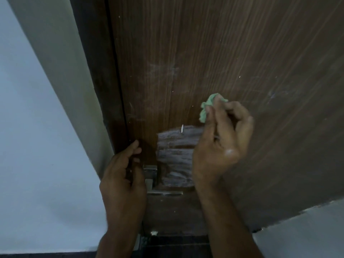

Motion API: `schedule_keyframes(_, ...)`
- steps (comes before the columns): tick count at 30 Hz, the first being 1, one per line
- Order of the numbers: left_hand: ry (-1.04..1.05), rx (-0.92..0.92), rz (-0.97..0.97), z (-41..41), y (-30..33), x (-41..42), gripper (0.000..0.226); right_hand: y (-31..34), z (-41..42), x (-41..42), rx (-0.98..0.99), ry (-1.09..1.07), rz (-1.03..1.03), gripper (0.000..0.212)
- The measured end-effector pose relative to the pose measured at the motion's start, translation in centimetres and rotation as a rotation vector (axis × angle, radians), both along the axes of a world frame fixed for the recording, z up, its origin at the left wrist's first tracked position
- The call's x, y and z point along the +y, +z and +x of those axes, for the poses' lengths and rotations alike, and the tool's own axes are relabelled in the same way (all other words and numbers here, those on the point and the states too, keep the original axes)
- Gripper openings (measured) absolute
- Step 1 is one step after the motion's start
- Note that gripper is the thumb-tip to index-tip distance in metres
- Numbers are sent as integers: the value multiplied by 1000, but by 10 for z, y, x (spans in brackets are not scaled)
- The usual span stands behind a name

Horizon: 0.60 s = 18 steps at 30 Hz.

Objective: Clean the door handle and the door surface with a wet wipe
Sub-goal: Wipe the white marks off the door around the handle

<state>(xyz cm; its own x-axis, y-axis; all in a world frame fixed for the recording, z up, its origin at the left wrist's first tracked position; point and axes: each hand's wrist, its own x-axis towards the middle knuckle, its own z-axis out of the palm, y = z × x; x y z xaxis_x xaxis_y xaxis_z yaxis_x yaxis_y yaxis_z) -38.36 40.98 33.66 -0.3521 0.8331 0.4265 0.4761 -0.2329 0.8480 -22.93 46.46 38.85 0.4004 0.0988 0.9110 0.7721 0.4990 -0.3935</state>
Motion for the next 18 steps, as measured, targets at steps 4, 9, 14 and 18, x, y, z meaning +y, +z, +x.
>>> schedule_keyframes(4, 15, 23, 17, 1, 2, 2, 47, -30, -46, 0, -349, 161, -204, 22)
schedule_keyframes(9, 63, 12, -5, 1, -2, -1, 54, -37, -53, -1, -574, 217, -277, 28)
schedule_keyframes(14, 69, -9, 14, 2, -6, -3, 49, 12, -57, 21, -292, 162, -41, 22)
schedule_keyframes(18, 74, 37, -24, 6, -7, -2, 47, -9, -73, 9, -596, 296, -212, 31)
